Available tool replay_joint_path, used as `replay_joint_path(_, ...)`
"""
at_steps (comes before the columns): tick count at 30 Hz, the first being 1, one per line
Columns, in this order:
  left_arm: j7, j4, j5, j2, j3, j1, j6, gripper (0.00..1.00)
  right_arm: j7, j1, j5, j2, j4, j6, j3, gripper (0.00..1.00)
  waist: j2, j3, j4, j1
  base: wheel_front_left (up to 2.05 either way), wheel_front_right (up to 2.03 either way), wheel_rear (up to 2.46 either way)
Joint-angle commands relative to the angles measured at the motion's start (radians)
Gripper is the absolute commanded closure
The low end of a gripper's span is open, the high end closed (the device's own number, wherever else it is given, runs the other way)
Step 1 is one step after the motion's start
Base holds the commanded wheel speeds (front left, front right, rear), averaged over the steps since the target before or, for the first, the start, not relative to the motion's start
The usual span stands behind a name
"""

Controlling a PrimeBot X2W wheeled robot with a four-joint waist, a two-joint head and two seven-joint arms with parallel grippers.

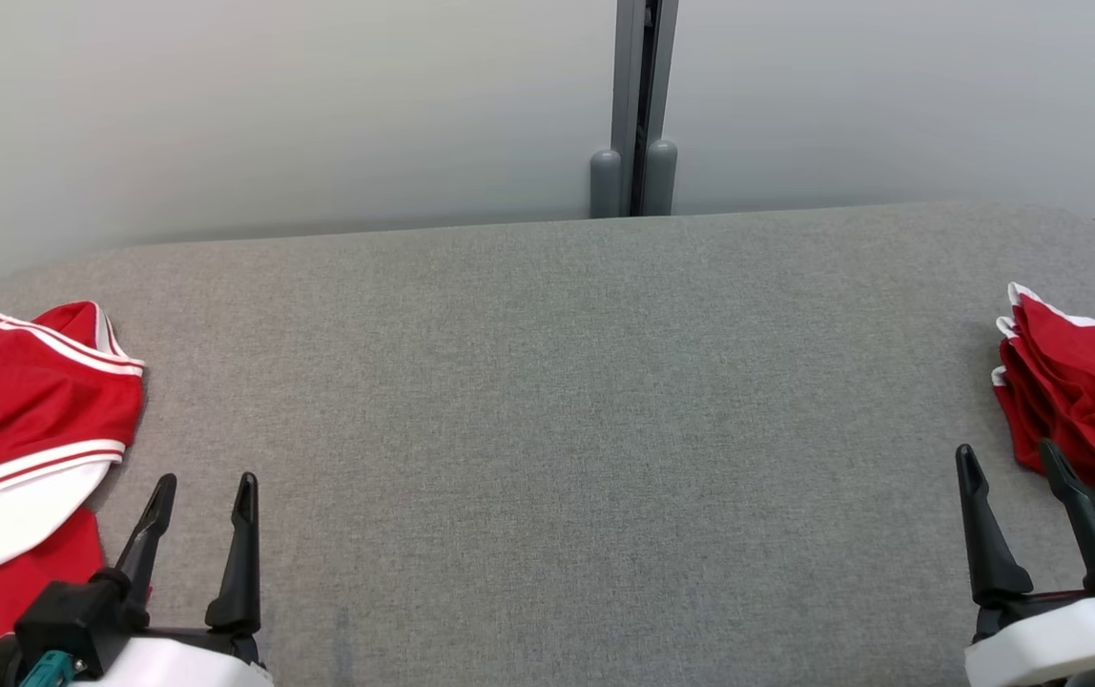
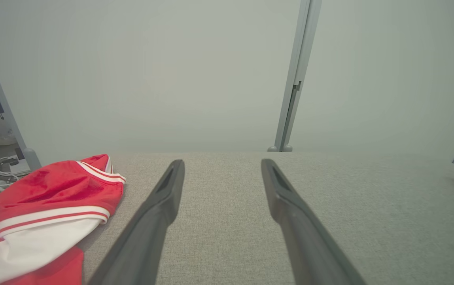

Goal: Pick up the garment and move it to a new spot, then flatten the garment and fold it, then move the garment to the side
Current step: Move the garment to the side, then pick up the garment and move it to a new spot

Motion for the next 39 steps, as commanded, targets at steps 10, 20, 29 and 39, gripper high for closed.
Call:
replay_joint_path(10, 0.017, -0.005, -0.001, 0.012, -0.012, 0.016, 0.009, 0.0, 0.016, 0.032, -0.002, -0.001, -0.036, 0.0, -0.016, 0.0, -0.0001, -0.016, -0.005, 0.0, 0.0, 0.0, 0.0)
replay_joint_path(20, 0.027, 0.007, -0.009, 0.01, -0.024, -0.013, 0.007, 0.0, 0.009, 0.031, 0.01, -0.001, -0.027, 0.0, -0.009, 0.0, -0.0001, -0.009, -0.002, 0.0, 0.0, 0.0, 0.0)
replay_joint_path(29, 0.019, 0.014, -0.01, 0.014, -0.024, -0.021, 0.011, 0.0, 0.01, 0.016, 0.011, -0.001, -0.027, 0.0, -0.004, 0.0, -0.0001, 0.001, -0.001, 0.0, 0.0, 0.0, 0.0)
replay_joint_path(39, 0.013, 0.021, -0.014, 0.013, -0.028, -0.054, 0.01, 0.0, 0.002, 0.011, 0.013, -0.001, -0.033, 0.0, -0.01, 0.0, -0.0001, 0.028, 0.028, 0.0, 0.0, 0.0, 0.0)
